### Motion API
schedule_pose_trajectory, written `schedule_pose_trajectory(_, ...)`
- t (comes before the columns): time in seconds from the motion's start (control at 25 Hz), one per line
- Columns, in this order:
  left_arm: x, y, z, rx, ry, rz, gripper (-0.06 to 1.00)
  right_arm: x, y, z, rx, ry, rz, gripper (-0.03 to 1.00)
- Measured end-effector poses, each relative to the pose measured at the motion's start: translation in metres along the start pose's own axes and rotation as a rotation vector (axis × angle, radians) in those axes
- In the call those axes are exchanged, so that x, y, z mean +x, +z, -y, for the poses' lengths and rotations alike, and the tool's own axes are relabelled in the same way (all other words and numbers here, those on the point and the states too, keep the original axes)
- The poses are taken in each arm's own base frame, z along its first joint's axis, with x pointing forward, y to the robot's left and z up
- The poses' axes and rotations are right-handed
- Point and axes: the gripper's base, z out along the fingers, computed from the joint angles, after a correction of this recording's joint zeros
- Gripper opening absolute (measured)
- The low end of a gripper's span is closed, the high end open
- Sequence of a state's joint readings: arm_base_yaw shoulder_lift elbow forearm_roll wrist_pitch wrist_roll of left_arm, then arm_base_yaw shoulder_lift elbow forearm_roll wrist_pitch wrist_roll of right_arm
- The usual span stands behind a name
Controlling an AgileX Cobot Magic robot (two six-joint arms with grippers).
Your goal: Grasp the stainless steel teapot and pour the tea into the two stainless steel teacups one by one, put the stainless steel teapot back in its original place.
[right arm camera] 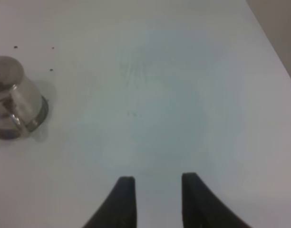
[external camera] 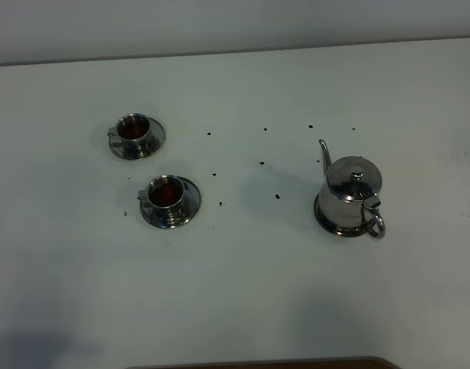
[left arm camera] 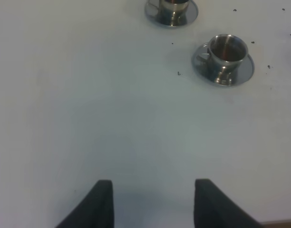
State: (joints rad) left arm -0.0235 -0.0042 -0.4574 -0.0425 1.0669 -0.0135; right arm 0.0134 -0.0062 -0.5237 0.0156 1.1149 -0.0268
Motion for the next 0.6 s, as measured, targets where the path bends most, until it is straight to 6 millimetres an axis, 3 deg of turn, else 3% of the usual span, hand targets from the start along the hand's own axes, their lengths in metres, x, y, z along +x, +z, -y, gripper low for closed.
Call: schedule_pose_trajectory(0.6,0.0,0.0,0.0,0.0,0.0,0.0,0.45,0.0,0.0,0.0,0.0,0.0,0.0,0.24)
